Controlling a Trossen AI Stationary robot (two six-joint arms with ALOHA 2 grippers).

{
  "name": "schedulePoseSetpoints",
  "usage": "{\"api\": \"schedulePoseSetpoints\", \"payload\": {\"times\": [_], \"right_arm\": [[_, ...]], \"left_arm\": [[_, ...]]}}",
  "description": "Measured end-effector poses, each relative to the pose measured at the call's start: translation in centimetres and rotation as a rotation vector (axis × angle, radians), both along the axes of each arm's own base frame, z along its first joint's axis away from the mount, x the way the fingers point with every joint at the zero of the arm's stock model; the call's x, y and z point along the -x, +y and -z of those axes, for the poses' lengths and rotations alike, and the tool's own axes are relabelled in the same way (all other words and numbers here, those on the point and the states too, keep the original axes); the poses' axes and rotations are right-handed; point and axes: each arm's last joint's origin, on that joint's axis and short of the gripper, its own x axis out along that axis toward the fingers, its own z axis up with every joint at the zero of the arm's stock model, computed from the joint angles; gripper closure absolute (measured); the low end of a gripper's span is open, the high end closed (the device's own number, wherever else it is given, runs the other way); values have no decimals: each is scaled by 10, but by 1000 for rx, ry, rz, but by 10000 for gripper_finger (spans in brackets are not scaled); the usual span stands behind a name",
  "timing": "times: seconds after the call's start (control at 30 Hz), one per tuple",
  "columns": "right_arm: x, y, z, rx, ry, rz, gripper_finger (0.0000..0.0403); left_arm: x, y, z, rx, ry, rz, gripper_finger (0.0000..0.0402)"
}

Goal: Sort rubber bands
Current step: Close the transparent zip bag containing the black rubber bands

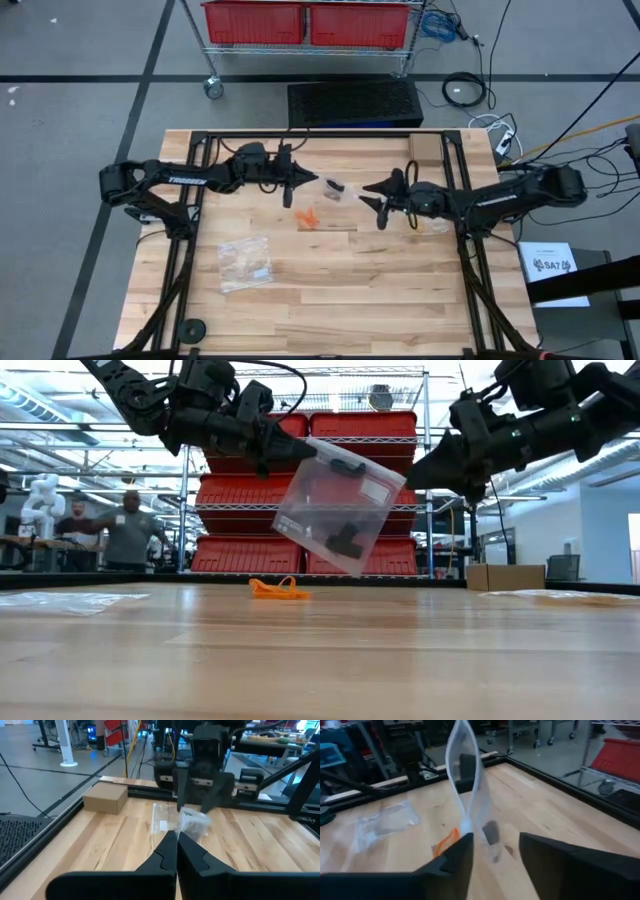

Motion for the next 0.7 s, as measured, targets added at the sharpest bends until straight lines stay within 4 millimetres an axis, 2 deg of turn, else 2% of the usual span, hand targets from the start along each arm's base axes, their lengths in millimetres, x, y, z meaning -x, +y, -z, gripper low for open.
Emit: {"api": "schedulePoseSetpoints", "payload": {"times": [0.13,0.43,0.7], "right_arm": [[-3,0,5,-6,14,-18,218],[-5,8,6,-23,14,-88,218],[-4,9,7,-52,23,-88,197]], "left_arm": [[0,0,-1,-2,-11,0,402],[0,0,-1,-3,-15,0,402],[0,0,-1,-3,-14,0,402]]}}
